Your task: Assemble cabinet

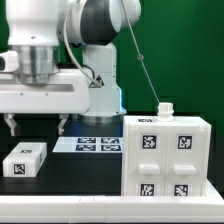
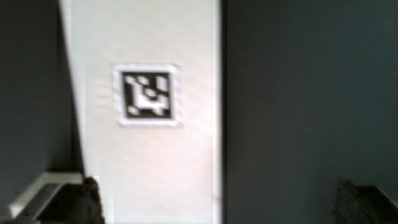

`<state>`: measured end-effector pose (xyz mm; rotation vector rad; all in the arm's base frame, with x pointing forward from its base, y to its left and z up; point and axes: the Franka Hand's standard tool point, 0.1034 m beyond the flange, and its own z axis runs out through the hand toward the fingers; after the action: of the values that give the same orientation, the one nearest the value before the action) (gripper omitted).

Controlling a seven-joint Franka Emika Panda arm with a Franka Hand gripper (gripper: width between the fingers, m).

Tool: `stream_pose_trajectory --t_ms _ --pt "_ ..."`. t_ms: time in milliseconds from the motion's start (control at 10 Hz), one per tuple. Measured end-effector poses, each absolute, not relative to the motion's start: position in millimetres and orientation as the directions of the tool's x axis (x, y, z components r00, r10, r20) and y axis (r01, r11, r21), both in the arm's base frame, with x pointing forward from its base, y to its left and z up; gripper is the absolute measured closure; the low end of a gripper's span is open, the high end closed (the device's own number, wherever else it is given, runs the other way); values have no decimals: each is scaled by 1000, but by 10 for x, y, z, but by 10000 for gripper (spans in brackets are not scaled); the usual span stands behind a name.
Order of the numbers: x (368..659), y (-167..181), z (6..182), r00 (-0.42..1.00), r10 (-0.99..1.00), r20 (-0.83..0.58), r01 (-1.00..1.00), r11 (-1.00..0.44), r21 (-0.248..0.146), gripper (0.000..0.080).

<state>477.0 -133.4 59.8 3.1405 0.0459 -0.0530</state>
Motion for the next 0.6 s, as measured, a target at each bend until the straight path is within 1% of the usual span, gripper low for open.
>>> stream_pose_trajectory --t_ms 100,400,600 --pt "4863 -1400 625 999 29 -32 29 -1000 -1 150" --pt "4780 -1429 472 998 43 -54 43 -999 3 150" --pt "4674 -1445 324 997 39 -70 40 -999 10 150"
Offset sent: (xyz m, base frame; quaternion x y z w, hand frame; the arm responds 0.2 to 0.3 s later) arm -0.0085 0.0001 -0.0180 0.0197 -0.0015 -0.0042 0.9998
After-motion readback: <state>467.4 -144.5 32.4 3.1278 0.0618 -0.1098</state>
